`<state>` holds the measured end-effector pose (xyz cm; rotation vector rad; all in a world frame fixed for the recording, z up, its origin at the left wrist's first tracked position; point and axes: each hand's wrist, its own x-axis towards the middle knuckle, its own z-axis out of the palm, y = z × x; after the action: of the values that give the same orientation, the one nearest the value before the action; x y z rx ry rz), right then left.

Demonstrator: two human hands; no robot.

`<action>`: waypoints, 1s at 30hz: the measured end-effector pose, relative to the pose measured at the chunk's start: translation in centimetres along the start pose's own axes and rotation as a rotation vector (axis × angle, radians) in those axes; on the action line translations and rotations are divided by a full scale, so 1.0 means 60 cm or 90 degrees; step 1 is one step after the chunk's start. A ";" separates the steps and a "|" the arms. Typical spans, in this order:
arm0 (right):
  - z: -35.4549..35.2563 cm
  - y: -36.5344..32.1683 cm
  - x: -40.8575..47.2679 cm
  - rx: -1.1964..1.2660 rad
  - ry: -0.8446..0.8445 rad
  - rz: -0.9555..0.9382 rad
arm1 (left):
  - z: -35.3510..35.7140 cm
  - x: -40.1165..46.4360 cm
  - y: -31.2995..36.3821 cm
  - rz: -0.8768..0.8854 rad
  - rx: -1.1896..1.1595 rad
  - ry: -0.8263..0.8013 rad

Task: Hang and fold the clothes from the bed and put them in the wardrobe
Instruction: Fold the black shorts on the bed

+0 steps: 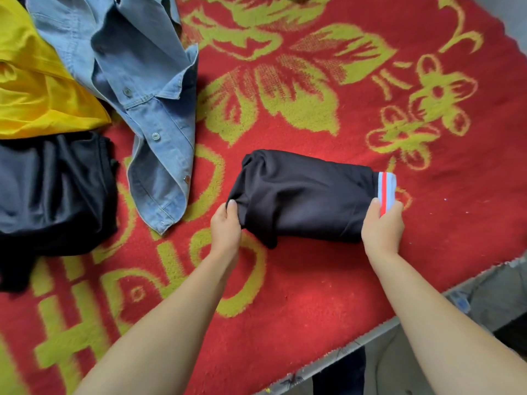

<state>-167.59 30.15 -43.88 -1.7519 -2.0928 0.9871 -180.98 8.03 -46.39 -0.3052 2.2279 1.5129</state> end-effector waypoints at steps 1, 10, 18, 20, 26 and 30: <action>-0.001 0.001 0.002 -0.008 -0.022 0.011 | -0.007 0.006 -0.004 -0.013 0.039 0.003; -0.006 -0.002 0.023 0.009 -0.105 0.069 | 0.000 0.006 0.054 0.140 0.263 0.050; 0.000 -0.007 0.062 0.042 -0.240 0.142 | 0.028 -0.074 0.037 -0.222 0.089 -0.150; -0.005 -0.014 0.074 0.111 -0.311 0.182 | 0.019 -0.076 0.036 -0.378 -0.017 -0.131; -0.030 -0.055 0.069 0.330 -0.505 0.263 | 0.003 -0.081 0.035 -0.502 -0.118 -0.090; -0.040 -0.097 0.043 0.440 -0.625 0.214 | 0.018 -0.091 0.049 -0.596 -0.278 -0.069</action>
<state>-171.40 33.08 -39.02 -1.3531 -1.4448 2.6713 -177.15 9.85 -41.76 -1.1657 1.2933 1.3631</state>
